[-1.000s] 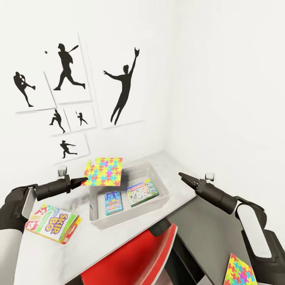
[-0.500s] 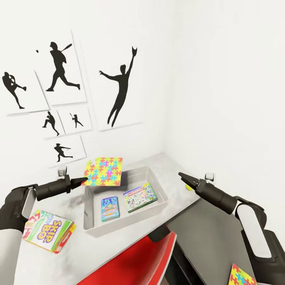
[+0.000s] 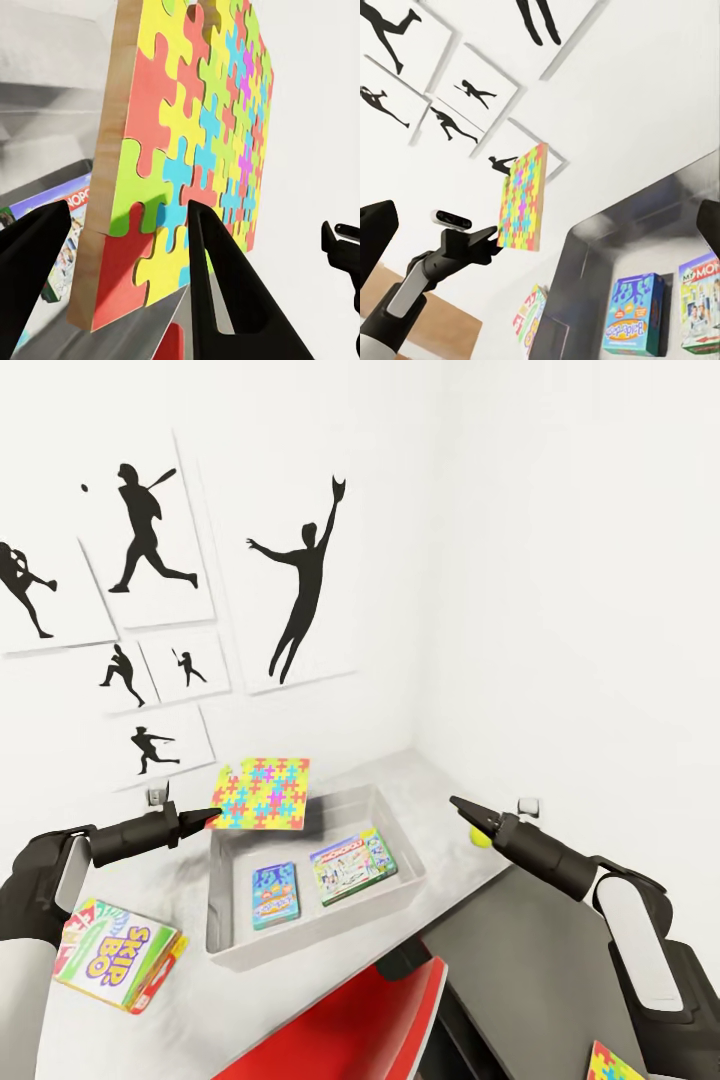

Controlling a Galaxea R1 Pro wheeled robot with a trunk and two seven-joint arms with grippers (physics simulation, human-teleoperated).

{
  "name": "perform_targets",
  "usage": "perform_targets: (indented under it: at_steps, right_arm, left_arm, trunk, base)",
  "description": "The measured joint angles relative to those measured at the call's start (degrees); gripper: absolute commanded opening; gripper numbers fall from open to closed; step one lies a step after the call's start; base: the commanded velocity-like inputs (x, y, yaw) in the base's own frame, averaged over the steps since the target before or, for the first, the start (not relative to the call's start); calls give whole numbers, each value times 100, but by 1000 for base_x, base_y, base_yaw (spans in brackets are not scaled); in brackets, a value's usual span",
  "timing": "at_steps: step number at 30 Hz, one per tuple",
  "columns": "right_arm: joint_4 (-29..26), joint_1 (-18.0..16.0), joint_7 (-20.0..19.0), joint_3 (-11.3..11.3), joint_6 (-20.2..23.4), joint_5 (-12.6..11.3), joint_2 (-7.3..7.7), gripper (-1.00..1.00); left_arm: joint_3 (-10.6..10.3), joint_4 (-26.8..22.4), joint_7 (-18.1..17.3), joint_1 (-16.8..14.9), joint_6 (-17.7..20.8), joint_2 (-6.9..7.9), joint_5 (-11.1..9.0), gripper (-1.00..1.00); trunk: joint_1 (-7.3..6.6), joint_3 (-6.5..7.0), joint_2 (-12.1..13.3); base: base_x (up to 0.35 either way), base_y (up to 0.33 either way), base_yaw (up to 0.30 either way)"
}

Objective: Put all the toys in the child's room - the three board games (two on the bed and one on the table), the two jigsaw puzzles on the table, and the tennis ball on the table - inside the toy box on the table in the child's room.

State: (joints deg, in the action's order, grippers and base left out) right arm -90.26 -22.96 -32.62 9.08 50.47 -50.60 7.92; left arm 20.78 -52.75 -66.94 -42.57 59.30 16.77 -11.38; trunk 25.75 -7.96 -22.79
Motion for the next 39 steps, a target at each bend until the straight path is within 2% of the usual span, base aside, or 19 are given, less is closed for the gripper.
perform_targets:
  at_steps: [3, 9, 14, 20, 27, 39]
  right_arm:
    - [19, 0, -2, -3, -59, 32, 0, 100]
    - [44, 0, 12, -11, -105, 70, -53, 100]
    - [44, 0, 22, -25, -109, 71, -55, 100]
    - [44, 0, 24, -22, -105, 68, -53, 100]
    - [44, 0, 24, -5, -101, 63, -51, 100]
    - [44, 0, 24, -2, -101, 63, -53, 100]
  left_arm:
    - [0, 0, 0, 0, -4, 1, 0, -100]
    - [-65, 196, 200, 58, -43, -193, 48, -100]
    - [-191, 184, 75, 69, -22, -352, 44, -100]
    - [-238, 169, -117, 70, -24, -358, 51, -100]
    - [-248, 167, -118, 70, -27, -373, 64, -100]
    - [-255, 176, 236, 70, 4, -519, 55, -100]
  trunk:
    - [0, 0, 0]
    - [0, 0, 0]
    - [0, 0, 0]
    - [0, 0, 0]
    - [0, -11, 0]
    - [1, -112, 0]
  base:
    - [4, 0, 0]
    - [0, 0, 0]
    - [0, 0, 0]
    - [0, 0, 0]
    - [0, 0, 0]
    - [0, 0, 0]
